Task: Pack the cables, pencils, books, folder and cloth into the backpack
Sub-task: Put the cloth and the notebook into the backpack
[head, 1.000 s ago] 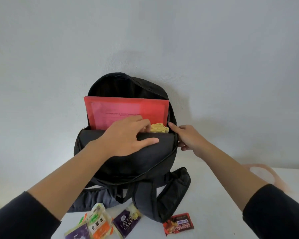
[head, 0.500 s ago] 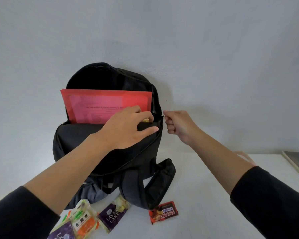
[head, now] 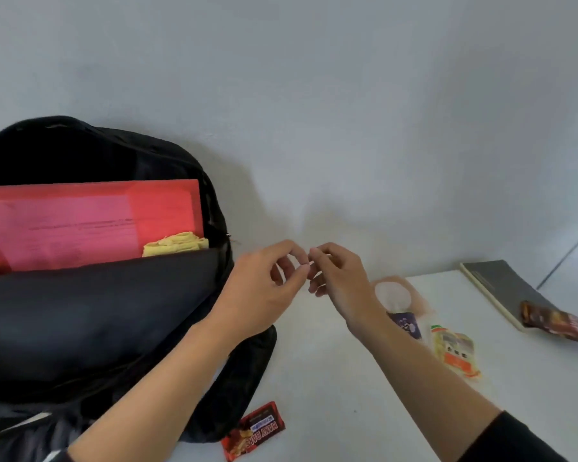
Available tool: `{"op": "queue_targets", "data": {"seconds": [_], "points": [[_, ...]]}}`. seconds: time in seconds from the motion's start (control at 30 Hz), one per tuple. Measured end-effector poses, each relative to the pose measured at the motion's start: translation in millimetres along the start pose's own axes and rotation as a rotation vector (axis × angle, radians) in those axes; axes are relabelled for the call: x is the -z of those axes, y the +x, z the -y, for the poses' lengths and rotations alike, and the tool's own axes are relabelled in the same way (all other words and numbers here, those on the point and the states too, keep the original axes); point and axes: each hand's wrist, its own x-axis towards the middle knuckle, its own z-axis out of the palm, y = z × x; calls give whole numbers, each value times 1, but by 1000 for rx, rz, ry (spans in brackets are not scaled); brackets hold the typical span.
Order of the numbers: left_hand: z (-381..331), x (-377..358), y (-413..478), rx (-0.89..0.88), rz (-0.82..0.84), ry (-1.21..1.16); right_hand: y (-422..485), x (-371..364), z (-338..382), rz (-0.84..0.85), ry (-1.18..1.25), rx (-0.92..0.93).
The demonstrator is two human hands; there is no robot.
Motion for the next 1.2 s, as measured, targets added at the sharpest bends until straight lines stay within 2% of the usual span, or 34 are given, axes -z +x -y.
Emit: {"op": "queue_targets", "data": {"seconds": [0.17,0.37,0.57,0.73,0.83,1.0,1.13,1.2], "points": [[1,-98,-1,200,91,-350,-16,81,-40,-226,27,-70],[-25,-217,27,308,218,-445,-12,207,-97,-408,-214,-117],[-48,-332,73,333,266,-401,2,320,-144,-381,-472,-121],[-58,-416,105,350,232,-357,26,398,-176,-319,-776,-80],[-61,-451,117,301,261,-253,37,434,-192,-263,-900,-115],[-63,-498,144,177,448,-21,42,470,-217,-179,-1021,-209],[-64,-519,172,157,631,299,32,473,-229,-153,-894,-105],[-65,-522,181,147,653,465,27,472,-232,-119,-833,-57]]}}
